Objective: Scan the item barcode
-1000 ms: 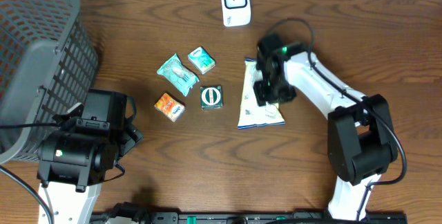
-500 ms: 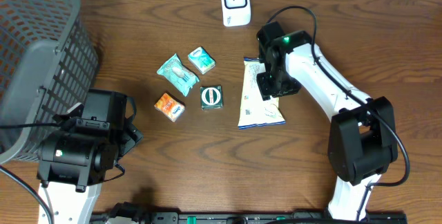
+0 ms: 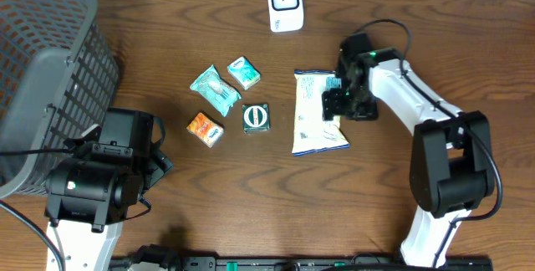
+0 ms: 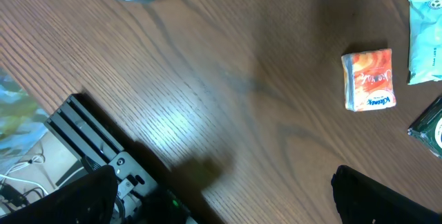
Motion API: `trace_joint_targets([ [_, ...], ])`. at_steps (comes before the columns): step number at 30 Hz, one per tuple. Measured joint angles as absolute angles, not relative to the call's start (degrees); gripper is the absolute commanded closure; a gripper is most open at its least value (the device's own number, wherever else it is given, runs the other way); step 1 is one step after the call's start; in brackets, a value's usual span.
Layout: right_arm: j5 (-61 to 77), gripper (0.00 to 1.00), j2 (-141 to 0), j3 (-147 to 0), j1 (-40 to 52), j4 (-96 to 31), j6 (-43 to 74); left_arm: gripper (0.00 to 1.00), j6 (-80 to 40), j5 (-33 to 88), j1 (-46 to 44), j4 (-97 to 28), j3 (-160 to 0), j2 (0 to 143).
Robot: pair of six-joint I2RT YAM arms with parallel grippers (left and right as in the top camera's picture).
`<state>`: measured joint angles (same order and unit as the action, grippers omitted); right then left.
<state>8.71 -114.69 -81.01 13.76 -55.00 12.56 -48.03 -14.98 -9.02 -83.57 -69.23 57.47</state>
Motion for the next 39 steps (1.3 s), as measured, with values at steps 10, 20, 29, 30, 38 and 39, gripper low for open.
trace_joint_targets([
  [10, 21.9, 0.01, -114.7, -80.9, 9.6, -55.1, 8.9, 0.02, -48.0, -15.0, -9.0, -83.6, -69.2, 57.5],
  [20, 29.2, 0.01, -114.7, -85.4, 5.0, -62.1, 8.0, 0.02, -48.0, -15.0, -9.0, -83.6, -69.2, 57.5],
  [29, 24.9, 0.01, -111.1, -87.3, 4.9, -61.8, 7.8, 0.03, -48.0, -15.0, -9.0, -83.6, -69.2, 57.5],
  [30, 24.0, 0.01, -111.0, -87.3, 4.9, -61.6, 7.8, 0.02, -48.0, -15.0, -9.0, -83.6, -69.2, 57.5],
  [38, 19.3, 0.01, -111.0, -87.3, 4.8, -59.7, 7.8, 0.02, -48.0, -15.0, -9.0, -83.6, -69.2, 57.5],
  [39, 18.9, 0.01, -111.0, -87.3, 4.7, -59.5, 7.8, 0.02, -48.0, -15.0, -9.0, -83.6, -69.2, 57.5],
])
